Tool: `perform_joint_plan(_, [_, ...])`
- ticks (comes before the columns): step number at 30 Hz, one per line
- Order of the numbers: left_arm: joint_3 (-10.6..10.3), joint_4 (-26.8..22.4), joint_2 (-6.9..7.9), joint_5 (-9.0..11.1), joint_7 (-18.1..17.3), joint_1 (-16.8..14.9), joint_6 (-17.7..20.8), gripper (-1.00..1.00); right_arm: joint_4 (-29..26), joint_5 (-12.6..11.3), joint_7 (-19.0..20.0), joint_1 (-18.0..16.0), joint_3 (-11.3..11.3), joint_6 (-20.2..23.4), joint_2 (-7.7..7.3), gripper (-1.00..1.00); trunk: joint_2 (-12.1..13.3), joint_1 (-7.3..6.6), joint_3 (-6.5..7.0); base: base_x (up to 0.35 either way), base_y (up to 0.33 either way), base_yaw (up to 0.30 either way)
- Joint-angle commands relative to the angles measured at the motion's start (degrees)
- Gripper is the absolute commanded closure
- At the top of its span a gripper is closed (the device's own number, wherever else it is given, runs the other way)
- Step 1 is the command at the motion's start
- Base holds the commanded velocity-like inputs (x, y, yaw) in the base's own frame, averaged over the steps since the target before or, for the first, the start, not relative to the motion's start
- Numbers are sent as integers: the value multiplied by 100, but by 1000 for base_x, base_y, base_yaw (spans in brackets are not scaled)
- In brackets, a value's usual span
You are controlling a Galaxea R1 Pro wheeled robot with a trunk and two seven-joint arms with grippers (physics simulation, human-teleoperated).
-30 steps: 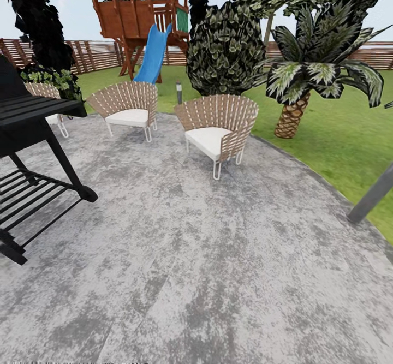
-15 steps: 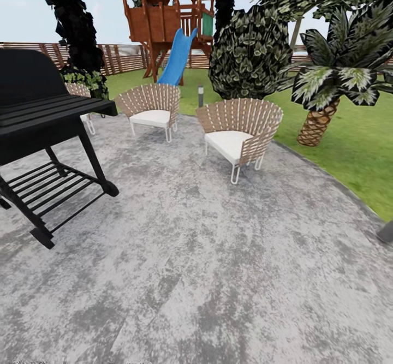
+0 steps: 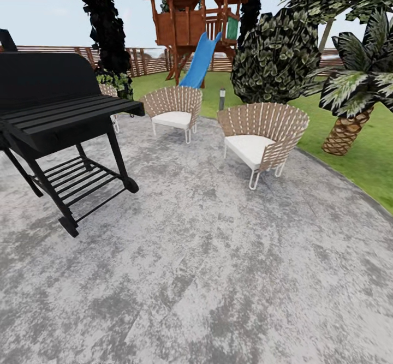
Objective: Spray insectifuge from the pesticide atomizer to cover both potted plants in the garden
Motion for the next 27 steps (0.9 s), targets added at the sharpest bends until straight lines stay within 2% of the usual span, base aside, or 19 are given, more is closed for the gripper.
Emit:
perform_joint_plan(1, [14, 7, -1, -4, 3, -5, -20, -100, 2, 3, -16, -1, 3, -15, -1, -100, -2, 0, 1, 0, 0, 246])
perform_joint_plan(27, [14, 7, -8, -23, 3, -5, -20, -100, 2, 3, -17, -1, 3, -15, 8, -100, -2, 0, 117, 0, 0, 249])
